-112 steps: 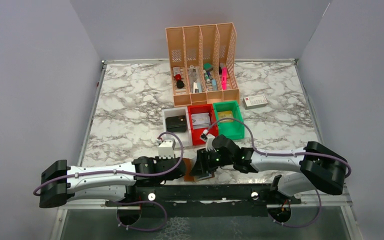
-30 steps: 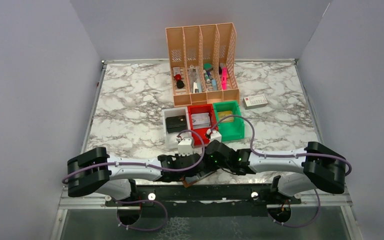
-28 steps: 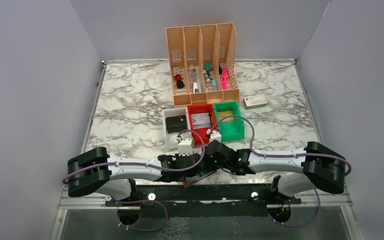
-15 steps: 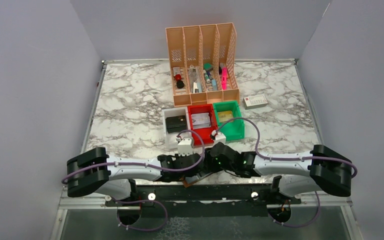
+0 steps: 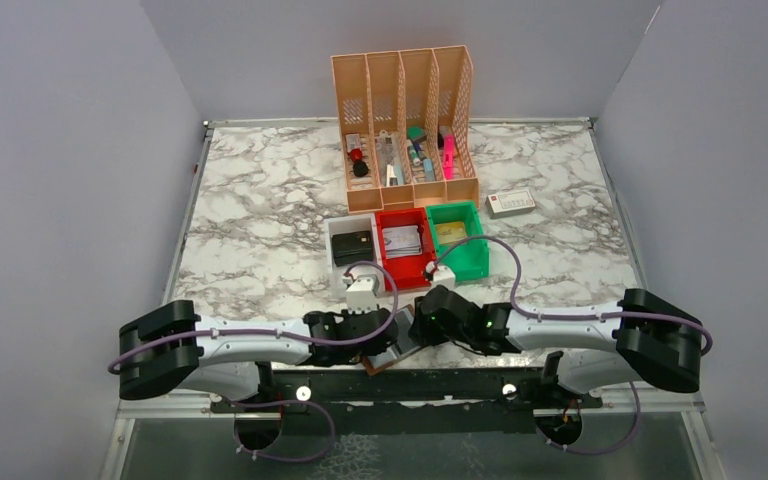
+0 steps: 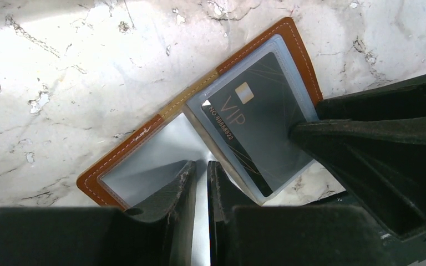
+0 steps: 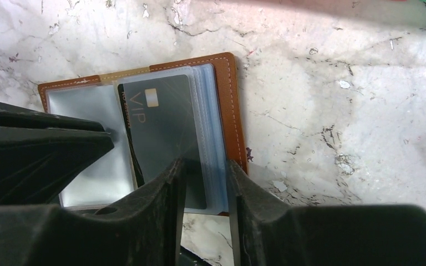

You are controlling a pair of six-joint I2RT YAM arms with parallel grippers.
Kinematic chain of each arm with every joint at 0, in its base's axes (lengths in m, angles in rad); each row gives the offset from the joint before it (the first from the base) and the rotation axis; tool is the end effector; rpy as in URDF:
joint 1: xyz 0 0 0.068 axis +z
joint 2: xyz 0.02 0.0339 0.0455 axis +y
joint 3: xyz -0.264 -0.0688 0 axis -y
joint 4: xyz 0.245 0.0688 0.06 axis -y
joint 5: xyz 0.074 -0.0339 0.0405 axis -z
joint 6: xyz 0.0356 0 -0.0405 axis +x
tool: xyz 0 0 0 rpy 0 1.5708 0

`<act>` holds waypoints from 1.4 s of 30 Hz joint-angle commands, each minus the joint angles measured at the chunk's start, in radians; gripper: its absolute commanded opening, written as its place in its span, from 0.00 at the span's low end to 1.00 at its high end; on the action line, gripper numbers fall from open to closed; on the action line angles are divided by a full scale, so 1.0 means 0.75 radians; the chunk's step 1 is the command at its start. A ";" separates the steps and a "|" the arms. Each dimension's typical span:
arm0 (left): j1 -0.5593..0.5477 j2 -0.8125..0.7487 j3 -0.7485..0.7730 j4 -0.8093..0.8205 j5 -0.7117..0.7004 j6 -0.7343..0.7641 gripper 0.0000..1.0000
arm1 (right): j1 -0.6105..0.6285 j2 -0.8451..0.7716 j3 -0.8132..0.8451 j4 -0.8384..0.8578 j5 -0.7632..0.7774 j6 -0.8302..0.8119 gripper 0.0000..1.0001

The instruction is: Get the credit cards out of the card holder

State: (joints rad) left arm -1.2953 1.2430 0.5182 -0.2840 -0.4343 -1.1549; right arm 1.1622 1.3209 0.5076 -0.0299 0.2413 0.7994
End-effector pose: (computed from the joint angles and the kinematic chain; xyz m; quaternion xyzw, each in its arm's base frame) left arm 0.0729 -0.2027 0.1560 0.0062 0.9401 -0.1846 0.2865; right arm 0.1027 0.2158 0.1514 -0.1253 0.9203 0.2309 0.2900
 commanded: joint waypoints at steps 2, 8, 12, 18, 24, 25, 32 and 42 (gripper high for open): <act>0.003 -0.048 -0.034 -0.017 0.001 -0.028 0.18 | 0.002 -0.010 -0.038 -0.073 -0.046 -0.033 0.31; 0.003 -0.044 -0.069 0.022 -0.001 -0.049 0.18 | 0.001 -0.092 -0.120 0.014 -0.177 0.053 0.26; 0.002 -0.046 -0.070 0.029 -0.008 -0.045 0.18 | 0.003 -0.144 -0.253 0.134 -0.271 0.182 0.26; 0.003 -0.096 -0.095 0.042 -0.031 -0.063 0.21 | 0.002 -0.168 -0.301 0.147 -0.265 0.207 0.28; 0.002 -0.188 -0.171 0.129 -0.026 -0.064 0.24 | 0.002 -0.199 -0.182 0.004 -0.175 0.125 0.33; 0.003 -0.202 -0.182 0.139 -0.022 -0.066 0.25 | 0.001 -0.210 -0.167 -0.013 -0.166 0.111 0.35; 0.001 -0.258 -0.212 0.132 -0.011 -0.068 0.25 | 0.003 -0.243 -0.066 -0.076 -0.159 0.040 0.38; 0.003 -0.203 -0.173 0.135 0.009 -0.043 0.25 | 0.002 -0.146 -0.022 -0.066 -0.169 0.036 0.39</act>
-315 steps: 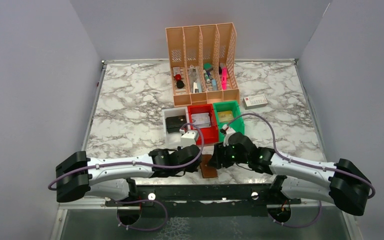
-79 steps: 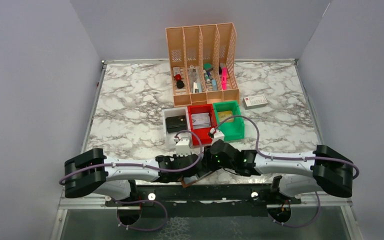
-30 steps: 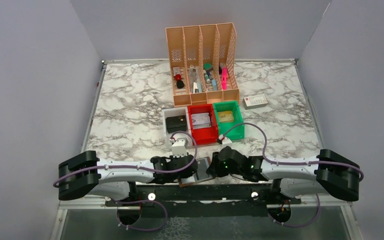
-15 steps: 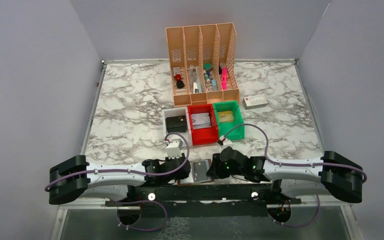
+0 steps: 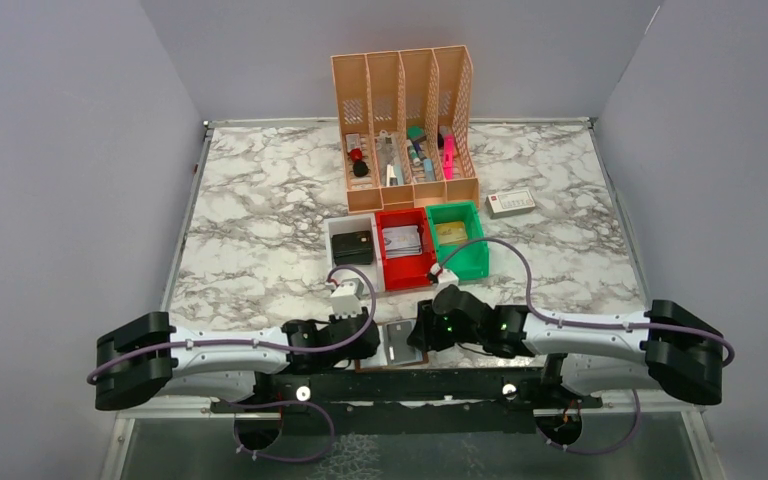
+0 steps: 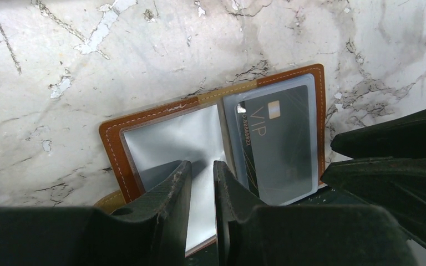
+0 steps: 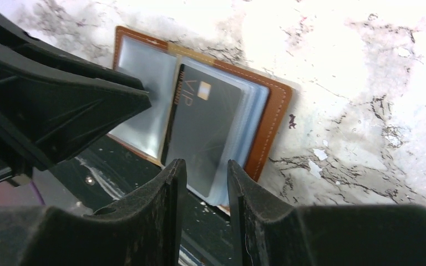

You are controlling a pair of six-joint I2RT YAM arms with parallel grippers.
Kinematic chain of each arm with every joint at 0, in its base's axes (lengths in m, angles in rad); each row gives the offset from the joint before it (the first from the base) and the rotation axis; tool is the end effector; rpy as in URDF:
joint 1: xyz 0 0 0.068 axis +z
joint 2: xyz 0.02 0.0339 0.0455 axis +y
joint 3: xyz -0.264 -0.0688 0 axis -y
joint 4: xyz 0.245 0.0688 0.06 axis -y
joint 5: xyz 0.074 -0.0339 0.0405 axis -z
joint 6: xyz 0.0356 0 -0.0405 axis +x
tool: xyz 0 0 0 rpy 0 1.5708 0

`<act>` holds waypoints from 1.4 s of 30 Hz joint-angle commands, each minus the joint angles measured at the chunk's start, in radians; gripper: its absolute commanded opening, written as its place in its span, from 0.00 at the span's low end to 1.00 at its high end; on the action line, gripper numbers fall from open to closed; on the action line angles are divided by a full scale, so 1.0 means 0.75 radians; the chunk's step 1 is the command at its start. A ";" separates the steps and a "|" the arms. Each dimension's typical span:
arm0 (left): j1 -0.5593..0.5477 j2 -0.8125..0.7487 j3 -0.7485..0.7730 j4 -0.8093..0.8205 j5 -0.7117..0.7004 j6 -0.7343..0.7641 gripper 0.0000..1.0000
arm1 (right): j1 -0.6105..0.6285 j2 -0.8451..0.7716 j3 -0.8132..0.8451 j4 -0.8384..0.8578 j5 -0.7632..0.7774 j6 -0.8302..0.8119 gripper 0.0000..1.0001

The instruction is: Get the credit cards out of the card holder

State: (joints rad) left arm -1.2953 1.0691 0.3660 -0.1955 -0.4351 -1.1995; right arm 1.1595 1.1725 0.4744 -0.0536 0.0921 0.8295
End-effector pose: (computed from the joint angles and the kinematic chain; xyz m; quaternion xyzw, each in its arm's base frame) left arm 0.0647 -0.1739 0.1492 -0.0270 0.9241 -0.2406 0.2955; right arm 0.0925 0.2038 0.1706 -0.1324 0.9069 0.3105 0.2522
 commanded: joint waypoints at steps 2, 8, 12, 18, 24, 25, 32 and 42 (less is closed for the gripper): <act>0.003 0.045 0.039 0.015 0.013 0.020 0.25 | 0.006 0.077 0.015 -0.017 0.022 -0.008 0.38; 0.003 0.076 0.066 0.009 0.015 0.037 0.25 | 0.005 0.123 -0.001 0.053 -0.032 -0.019 0.34; 0.003 0.100 0.100 -0.040 0.002 0.051 0.25 | 0.005 0.121 -0.003 0.042 -0.010 -0.027 0.30; 0.003 0.144 0.134 -0.032 0.009 0.081 0.25 | 0.006 0.118 -0.006 0.037 -0.014 -0.032 0.27; 0.003 0.177 0.139 -0.020 0.012 0.073 0.25 | 0.006 0.080 0.030 -0.050 0.036 -0.032 0.35; 0.002 0.180 0.137 -0.020 0.012 0.069 0.25 | 0.006 0.064 0.035 -0.059 0.041 -0.036 0.36; 0.002 0.179 0.137 -0.021 0.010 0.066 0.25 | 0.006 0.014 0.047 -0.034 -0.029 -0.072 0.38; 0.002 0.171 0.134 -0.018 0.018 0.061 0.25 | 0.006 0.171 0.036 0.053 -0.047 -0.033 0.37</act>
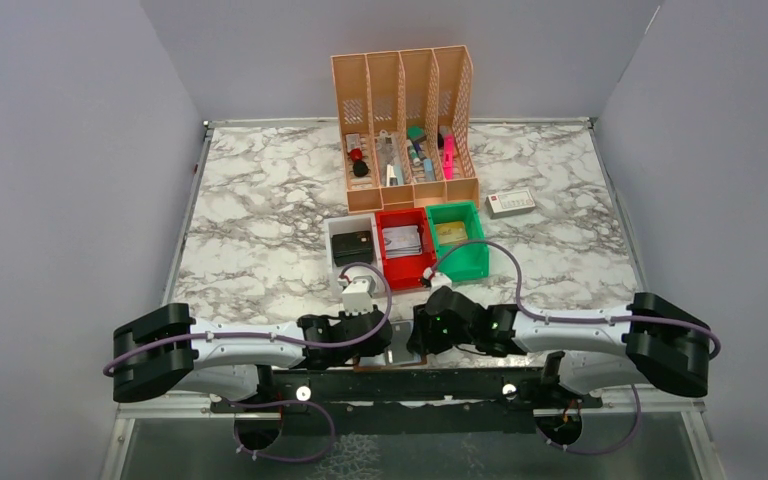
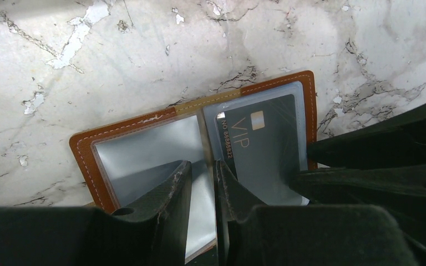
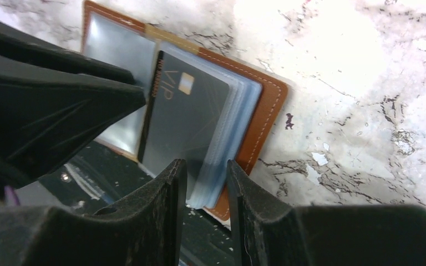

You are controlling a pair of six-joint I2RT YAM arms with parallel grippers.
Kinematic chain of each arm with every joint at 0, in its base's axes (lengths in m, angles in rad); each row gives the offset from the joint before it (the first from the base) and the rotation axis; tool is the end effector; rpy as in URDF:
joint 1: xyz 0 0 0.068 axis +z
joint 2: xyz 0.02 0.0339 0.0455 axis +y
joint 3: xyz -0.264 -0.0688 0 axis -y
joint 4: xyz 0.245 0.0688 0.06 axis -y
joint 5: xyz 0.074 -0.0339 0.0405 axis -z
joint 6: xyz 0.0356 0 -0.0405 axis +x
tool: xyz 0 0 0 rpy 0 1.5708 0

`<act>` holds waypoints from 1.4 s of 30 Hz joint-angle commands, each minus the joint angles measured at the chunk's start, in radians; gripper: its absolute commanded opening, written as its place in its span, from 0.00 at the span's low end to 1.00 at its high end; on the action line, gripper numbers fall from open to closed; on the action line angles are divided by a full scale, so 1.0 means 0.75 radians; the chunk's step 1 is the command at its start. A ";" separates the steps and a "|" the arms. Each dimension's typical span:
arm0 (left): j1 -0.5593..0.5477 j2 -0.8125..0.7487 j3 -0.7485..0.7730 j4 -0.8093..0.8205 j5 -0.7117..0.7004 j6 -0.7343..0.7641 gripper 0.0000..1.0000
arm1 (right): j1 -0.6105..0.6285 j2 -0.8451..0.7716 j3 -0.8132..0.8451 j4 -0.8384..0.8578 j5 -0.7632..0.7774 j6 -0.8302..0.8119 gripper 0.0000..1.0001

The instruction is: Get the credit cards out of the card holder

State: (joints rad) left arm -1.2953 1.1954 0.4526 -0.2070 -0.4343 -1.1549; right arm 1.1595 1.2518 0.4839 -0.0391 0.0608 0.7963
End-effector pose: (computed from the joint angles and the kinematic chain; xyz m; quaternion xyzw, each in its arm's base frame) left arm 0.0705 -0.1943 0.1512 -0.0004 0.9321 -0.2112 0.2941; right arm 0.0943 0.2108 0.1581 -0.1564 0.9143 0.2932 0.2315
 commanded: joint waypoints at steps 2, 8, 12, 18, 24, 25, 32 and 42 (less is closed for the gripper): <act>0.003 -0.002 0.010 0.004 0.019 -0.001 0.25 | 0.006 0.086 0.014 0.058 -0.028 0.008 0.33; 0.003 -0.027 -0.018 0.040 0.023 0.002 0.25 | 0.006 0.075 -0.019 0.105 -0.039 0.019 0.25; 0.002 -0.065 -0.063 0.085 0.029 -0.004 0.25 | 0.006 0.071 -0.021 0.100 -0.038 0.016 0.19; 0.003 -0.193 -0.140 0.152 0.029 -0.028 0.33 | 0.005 0.128 -0.030 0.105 -0.030 0.042 0.16; 0.003 -0.320 -0.250 0.287 0.071 -0.023 0.46 | 0.006 0.170 -0.047 0.124 -0.027 0.079 0.15; 0.003 -0.330 -0.260 0.287 0.071 -0.032 0.46 | 0.005 0.168 -0.047 0.122 -0.024 0.082 0.15; 0.003 -0.329 -0.299 0.289 0.078 -0.094 0.46 | 0.006 0.141 -0.055 0.114 -0.008 0.097 0.15; 0.003 -0.262 -0.312 0.331 0.090 -0.173 0.29 | 0.006 0.147 -0.066 0.129 -0.016 0.110 0.15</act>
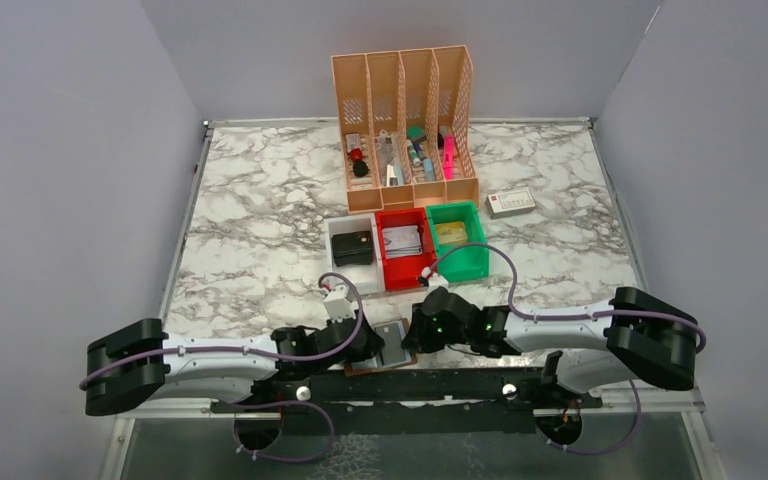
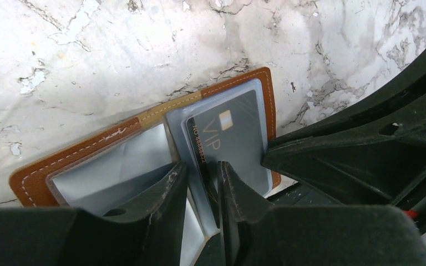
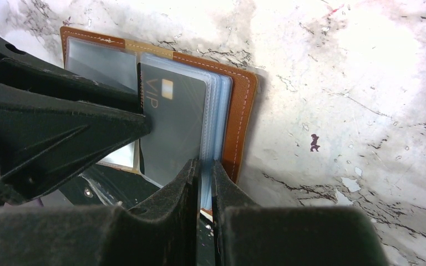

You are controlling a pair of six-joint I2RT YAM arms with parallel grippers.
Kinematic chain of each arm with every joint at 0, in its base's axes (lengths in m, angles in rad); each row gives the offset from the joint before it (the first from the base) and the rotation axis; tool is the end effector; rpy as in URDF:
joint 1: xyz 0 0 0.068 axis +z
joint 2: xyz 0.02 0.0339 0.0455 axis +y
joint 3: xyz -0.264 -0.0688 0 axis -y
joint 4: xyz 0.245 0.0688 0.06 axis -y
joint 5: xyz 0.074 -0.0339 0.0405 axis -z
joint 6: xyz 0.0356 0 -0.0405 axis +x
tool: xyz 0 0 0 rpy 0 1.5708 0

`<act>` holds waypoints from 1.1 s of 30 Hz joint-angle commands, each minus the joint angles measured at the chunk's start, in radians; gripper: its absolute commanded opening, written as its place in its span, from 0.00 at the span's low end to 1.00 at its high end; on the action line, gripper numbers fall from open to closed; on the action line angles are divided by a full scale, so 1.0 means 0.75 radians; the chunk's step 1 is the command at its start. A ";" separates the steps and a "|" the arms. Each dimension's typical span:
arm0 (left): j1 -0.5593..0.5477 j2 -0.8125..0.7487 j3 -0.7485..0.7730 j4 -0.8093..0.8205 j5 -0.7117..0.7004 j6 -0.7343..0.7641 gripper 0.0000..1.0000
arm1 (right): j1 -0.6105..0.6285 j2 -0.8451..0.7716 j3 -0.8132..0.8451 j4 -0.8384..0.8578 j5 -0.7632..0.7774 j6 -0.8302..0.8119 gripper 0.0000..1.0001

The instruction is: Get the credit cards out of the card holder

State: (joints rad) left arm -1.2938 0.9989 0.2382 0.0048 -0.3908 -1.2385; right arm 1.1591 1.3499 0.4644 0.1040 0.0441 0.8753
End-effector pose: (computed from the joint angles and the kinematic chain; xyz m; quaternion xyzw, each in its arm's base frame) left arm 0.0606 -0.1634 0.1367 -0.0520 0.9024 -0.3174 0.2867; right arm 0.0981 0.2206 0.1422 -0.1221 0.9148 0.3163 0.2194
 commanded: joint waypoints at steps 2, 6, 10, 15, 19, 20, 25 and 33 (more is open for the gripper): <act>0.001 -0.020 -0.042 0.074 0.028 -0.061 0.26 | 0.006 0.014 -0.042 -0.056 0.002 0.004 0.15; 0.001 -0.043 -0.076 0.163 0.049 -0.040 0.19 | 0.007 0.009 -0.048 -0.030 -0.014 0.005 0.15; 0.001 -0.038 -0.109 0.283 0.077 -0.027 0.18 | 0.007 -0.004 -0.068 0.010 -0.035 0.007 0.15; 0.000 -0.022 -0.122 0.364 0.088 -0.022 0.20 | 0.007 -0.002 -0.069 0.012 -0.039 0.003 0.15; 0.001 -0.011 -0.128 0.405 0.105 -0.016 0.20 | 0.006 -0.002 -0.077 0.021 -0.040 0.005 0.15; 0.001 -0.008 -0.129 0.421 0.116 -0.007 0.20 | 0.007 -0.002 -0.079 0.022 -0.042 0.008 0.15; 0.001 -0.012 -0.104 0.411 0.125 0.027 0.05 | 0.007 -0.002 -0.085 0.013 -0.018 0.023 0.15; 0.003 -0.130 -0.070 0.157 0.058 0.038 0.00 | 0.006 -0.046 -0.067 -0.105 0.095 0.032 0.10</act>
State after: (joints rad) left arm -1.2842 0.9592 0.1524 0.1699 -0.3859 -1.2140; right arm 1.1591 1.3212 0.4290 0.1249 0.0429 0.8982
